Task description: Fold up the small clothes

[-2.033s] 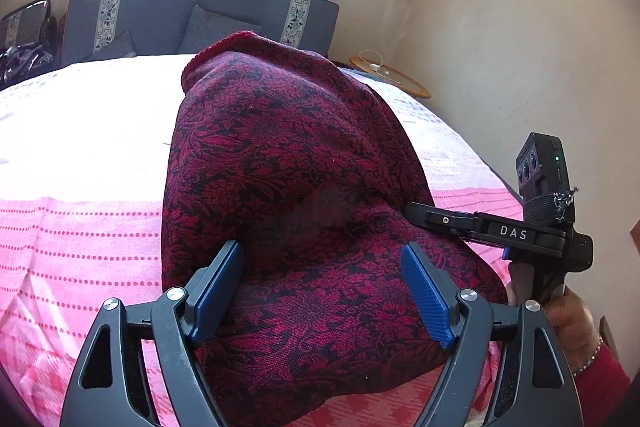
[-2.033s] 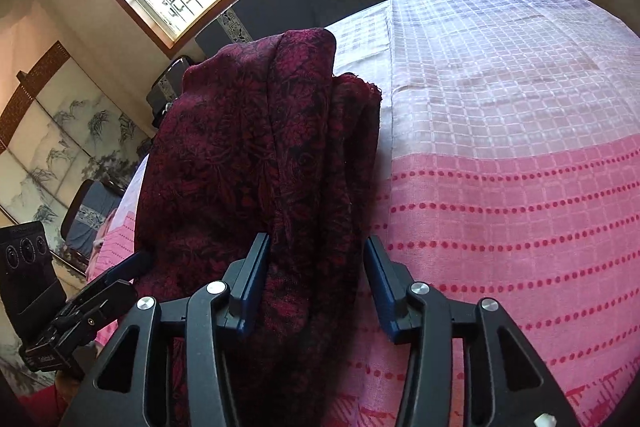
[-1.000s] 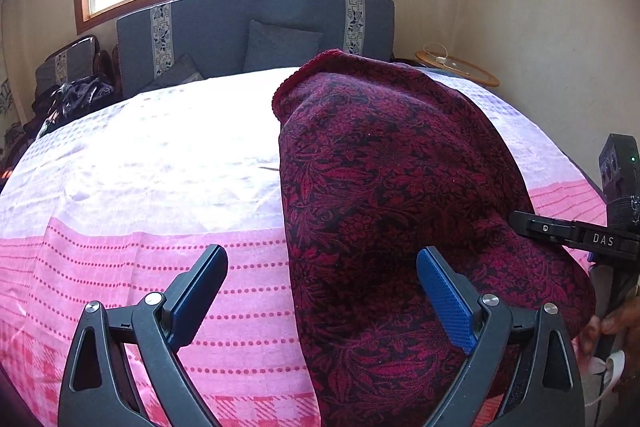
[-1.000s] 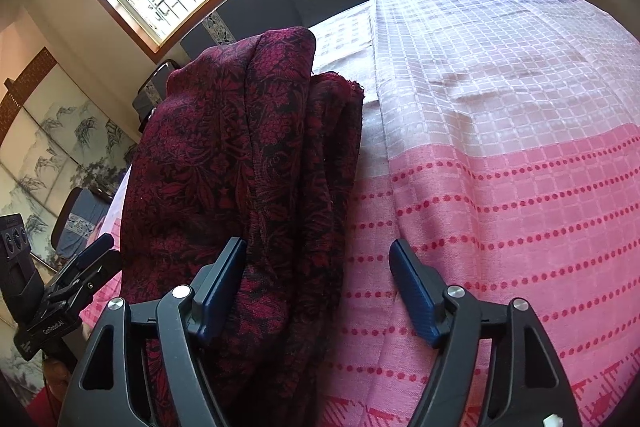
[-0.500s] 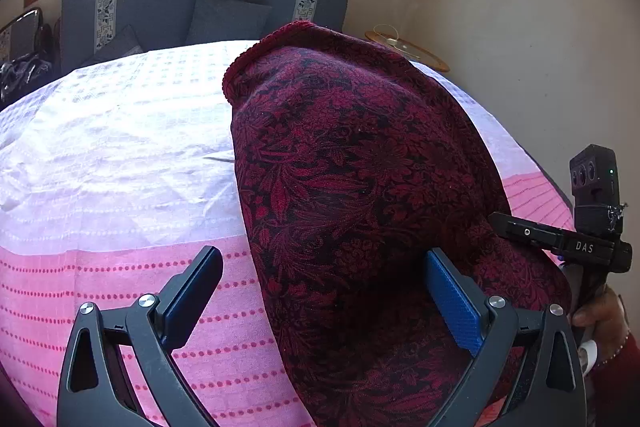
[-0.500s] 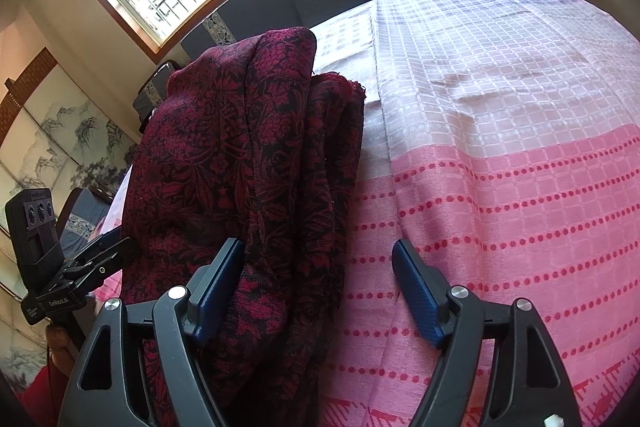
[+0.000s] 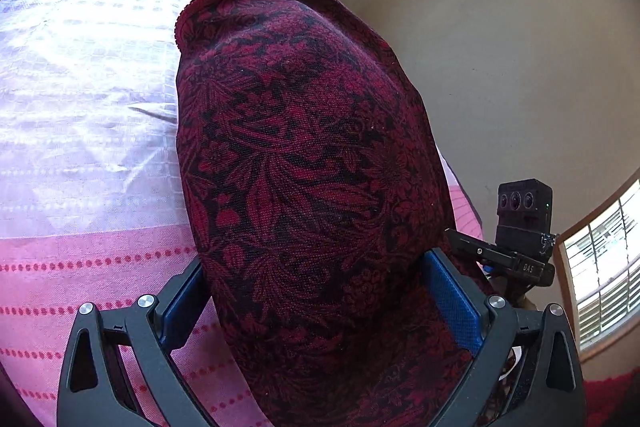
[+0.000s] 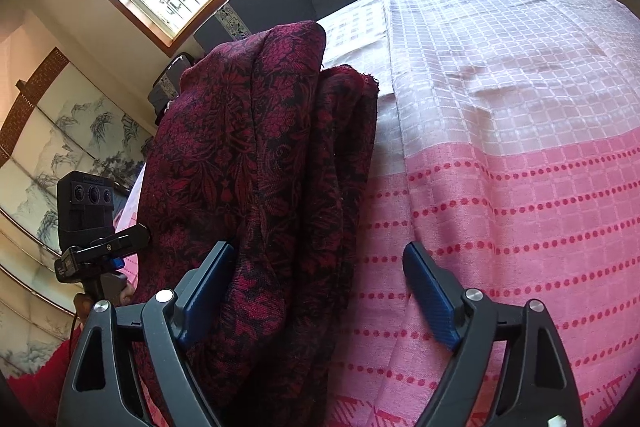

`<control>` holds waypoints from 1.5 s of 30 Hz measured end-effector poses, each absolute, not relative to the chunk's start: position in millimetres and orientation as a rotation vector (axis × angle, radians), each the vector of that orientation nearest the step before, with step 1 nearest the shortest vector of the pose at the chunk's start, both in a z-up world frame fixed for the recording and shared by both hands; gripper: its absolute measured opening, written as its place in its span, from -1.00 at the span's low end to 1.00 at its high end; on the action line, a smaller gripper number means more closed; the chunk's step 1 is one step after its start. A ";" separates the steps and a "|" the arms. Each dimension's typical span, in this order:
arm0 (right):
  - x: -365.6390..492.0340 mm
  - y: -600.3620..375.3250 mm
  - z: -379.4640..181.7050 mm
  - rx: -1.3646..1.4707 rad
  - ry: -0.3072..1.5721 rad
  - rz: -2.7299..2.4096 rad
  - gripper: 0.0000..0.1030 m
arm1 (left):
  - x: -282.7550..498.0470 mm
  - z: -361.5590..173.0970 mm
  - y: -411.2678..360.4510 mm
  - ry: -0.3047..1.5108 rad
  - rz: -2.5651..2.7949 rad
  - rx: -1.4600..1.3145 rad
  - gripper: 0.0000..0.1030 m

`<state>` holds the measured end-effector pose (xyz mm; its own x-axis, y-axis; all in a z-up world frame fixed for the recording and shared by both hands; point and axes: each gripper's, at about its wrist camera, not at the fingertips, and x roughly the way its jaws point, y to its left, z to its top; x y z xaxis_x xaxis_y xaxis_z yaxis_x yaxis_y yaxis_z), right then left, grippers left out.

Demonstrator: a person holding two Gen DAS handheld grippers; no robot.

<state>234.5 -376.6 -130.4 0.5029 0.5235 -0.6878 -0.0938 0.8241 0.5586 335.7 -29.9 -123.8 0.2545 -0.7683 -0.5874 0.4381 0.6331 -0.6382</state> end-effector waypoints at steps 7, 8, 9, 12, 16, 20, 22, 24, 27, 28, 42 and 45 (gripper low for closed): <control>262.7 -378.3 -132.8 0.498 1.018 0.489 0.68 | 347.5 -131.6 -15.6 1.031 -0.923 -0.454 0.93; 268.7 -379.3 -134.2 0.516 1.020 0.516 0.68 | 349.3 -133.2 -12.5 1.032 -0.929 -0.473 0.93; 274.1 -379.7 -136.0 0.539 1.025 0.545 0.68 | 350.6 -134.0 -10.3 1.028 -0.936 -0.484 0.93; 288.2 -378.5 -142.2 0.625 1.042 0.634 0.70 | 353.6 -135.6 -7.2 1.028 -0.953 -0.476 0.93; 296.8 -370.0 -141.3 0.592 1.045 0.650 0.72 | 352.5 -135.5 -14.4 1.030 -0.944 -0.395 0.93; 297.1 -371.3 -144.2 0.592 1.040 0.660 0.39 | 342.8 -133.1 -22.6 1.021 -0.921 -0.335 0.89; 296.5 -372.7 -146.3 0.597 1.037 0.668 0.35 | 341.4 -130.4 -25.5 1.025 -0.921 -0.340 0.83; 295.9 -371.9 -146.8 0.598 1.032 0.670 0.32 | 340.1 -130.4 -25.2 1.027 -0.929 -0.354 0.77; 296.6 -369.1 -147.0 0.599 1.039 0.672 0.31 | 341.4 -128.3 -28.0 1.031 -0.938 -0.346 0.75; 297.3 -366.6 -146.5 0.577 1.047 0.668 0.38 | 342.8 -128.7 -27.2 1.039 -0.942 -0.351 0.75; 293.3 -363.7 -141.4 0.613 1.027 0.623 -0.11 | 318.6 -109.7 -36.0 0.952 -0.814 -0.255 0.29; 290.0 -361.4 -131.3 0.637 0.985 0.607 -0.20 | 312.6 -98.6 -38.8 0.925 -0.790 -0.227 0.24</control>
<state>290.0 -361.4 -131.3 0.4225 0.7156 -0.5563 -0.1744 0.6664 0.7249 312.6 -38.8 -98.6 0.3502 -0.6953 -0.6276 0.5107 0.7034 -0.4943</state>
